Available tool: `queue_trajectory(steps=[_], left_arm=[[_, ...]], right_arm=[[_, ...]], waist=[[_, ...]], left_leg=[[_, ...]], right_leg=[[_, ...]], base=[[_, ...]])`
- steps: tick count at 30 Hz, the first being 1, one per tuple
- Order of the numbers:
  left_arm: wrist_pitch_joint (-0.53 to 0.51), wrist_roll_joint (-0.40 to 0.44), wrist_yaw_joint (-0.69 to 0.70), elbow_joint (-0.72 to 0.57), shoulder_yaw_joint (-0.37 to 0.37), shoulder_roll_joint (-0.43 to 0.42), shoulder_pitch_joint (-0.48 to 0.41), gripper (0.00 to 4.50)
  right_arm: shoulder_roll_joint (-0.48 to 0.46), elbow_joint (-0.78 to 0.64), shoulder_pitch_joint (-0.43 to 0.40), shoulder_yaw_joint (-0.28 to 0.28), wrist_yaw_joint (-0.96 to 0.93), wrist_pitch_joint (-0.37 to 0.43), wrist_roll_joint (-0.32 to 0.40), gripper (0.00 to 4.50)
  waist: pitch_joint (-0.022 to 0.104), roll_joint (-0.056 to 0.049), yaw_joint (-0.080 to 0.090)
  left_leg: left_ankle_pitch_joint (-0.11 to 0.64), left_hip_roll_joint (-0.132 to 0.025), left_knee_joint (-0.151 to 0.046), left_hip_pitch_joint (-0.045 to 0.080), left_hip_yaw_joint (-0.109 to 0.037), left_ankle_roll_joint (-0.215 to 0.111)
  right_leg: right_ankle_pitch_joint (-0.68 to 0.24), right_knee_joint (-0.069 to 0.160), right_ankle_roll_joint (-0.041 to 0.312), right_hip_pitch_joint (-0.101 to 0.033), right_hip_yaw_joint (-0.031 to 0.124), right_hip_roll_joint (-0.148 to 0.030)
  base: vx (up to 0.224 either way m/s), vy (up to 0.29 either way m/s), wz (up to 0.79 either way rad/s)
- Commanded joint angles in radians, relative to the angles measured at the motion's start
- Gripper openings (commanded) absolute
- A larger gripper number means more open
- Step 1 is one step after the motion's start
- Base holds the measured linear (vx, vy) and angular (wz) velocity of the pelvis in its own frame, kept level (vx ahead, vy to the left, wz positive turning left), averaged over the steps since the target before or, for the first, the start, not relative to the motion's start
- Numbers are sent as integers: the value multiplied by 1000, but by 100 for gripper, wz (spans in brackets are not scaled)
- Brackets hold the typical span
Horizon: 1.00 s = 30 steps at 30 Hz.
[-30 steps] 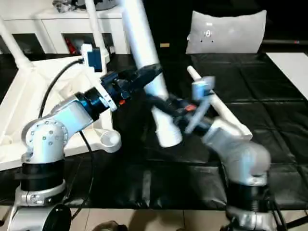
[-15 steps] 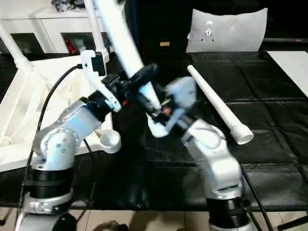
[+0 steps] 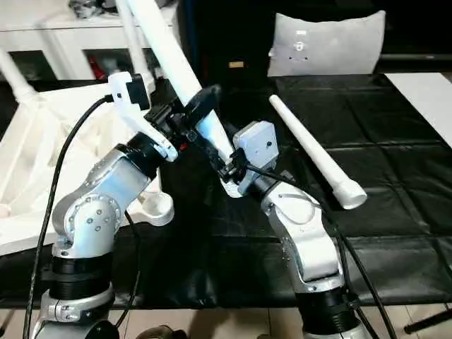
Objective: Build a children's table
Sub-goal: Pick table leg
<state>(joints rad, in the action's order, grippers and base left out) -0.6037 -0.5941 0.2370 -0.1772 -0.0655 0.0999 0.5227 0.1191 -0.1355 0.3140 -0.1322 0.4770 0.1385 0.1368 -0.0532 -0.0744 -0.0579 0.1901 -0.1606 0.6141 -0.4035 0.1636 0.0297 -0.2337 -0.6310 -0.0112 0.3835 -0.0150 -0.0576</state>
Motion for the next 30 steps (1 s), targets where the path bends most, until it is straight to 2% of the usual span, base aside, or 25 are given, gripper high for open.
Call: queue_trajectory(steps=[1, 4, 6, 7, 8, 11, 21, 23, 25, 28, 29, 30], left_arm=[[3, -2, -2, -21, 15, 5, -3, 227], [-5, -6, -7, -24, 19, 8, -8, 199], [-9, -9, -2, -26, 24, 9, -12, 193], [-9, -10, -2, -26, 24, 10, -13, 193], [-10, -12, -2, -26, 25, 11, -14, 189], [-15, -18, -6, -26, 25, 14, -18, 186], [-65, -139, -103, 0, -89, 86, -9, 185], [-62, -156, -117, -2, -105, 93, -6, 185], [-63, -150, -115, -2, -101, 88, -4, 185], [-66, -105, -77, -15, -59, 48, -10, 185], [-46, -39, -37, -17, -6, 0, -11, 185], [-35, -14, -21, -13, 14, -20, -9, 185]], right_arm=[[-3, 4, 15, -10, -3, -10, -8, 185], [-4, 7, 11, -16, -2, -20, -10, 185], [-3, 14, 11, -22, -2, -32, -12, 185], [-3, 15, 11, -23, -2, -33, -12, 185], [-3, 15, 11, -25, -1, -36, -13, 185], [-3, 14, 8, -27, 1, -40, -15, 185], [-3, 11, 9, -52, -3, -48, -33, 185], [0, 10, 10, -59, 1, -47, -38, 185], [0, 11, 11, -59, 2, -46, -39, 185], [-1, 8, 13, -62, 1, -42, -42, 185], [4, 8, 15, -67, -1, -35, -51, 185], [6, 9, 17, -69, 1, -31, -51, 185]], waist=[[66, 11, 1], [68, 11, 0], [67, 12, 0], [67, 8, 0], [67, 11, 1], [68, 10, 1], [68, 16, 1], [68, 13, 1], [68, 15, 1], [69, 15, 1], [68, 13, 1], [69, 14, 2]], left_leg=[[109, -53, -68, 20, -22, -31], [93, -52, -66, 20, -21, -41], [92, -52, -65, 20, -21, -46], [95, -53, -65, 20, -21, -46], [100, -52, -65, 20, -20, -45], [93, -53, -65, 20, -21, -48], [86, -52, -61, 20, -19, -58], [88, -52, -61, 20, -19, -59], [87, -52, -61, 20, -19, -60], [83, -52, -61, 20, -20, -62], [84, -52, -62, 21, -20, -62], [83, -52, -61, 21, -20, -64]], right_leg=[[35, 71, 206, -45, 31, -66], [59, 69, 213, -46, 31, -66], [60, 68, 217, -46, 31, -66], [54, 68, 217, -45, 31, -67], [47, 70, 217, -46, 31, -66], [55, 68, 219, -46, 31, -65], [53, 68, 229, -46, 30, -65], [46, 68, 226, -46, 30, -64], [47, 69, 223, -45, 30, -64], [39, 68, 216, -45, 31, -65], [38, 69, 215, -44, 31, -64], [35, 69, 205, -45, 32, -64]], base=[[0, 0, 0], [0, 0, 0], [0, 0, 0], [0, 0, 0], [0, 0, 0], [0, 0, 0], [0, 0, 0], [0, 0, 0], [0, 0, 0], [0, 0, 0], [0, 0, 0], [0, 0, 0]])
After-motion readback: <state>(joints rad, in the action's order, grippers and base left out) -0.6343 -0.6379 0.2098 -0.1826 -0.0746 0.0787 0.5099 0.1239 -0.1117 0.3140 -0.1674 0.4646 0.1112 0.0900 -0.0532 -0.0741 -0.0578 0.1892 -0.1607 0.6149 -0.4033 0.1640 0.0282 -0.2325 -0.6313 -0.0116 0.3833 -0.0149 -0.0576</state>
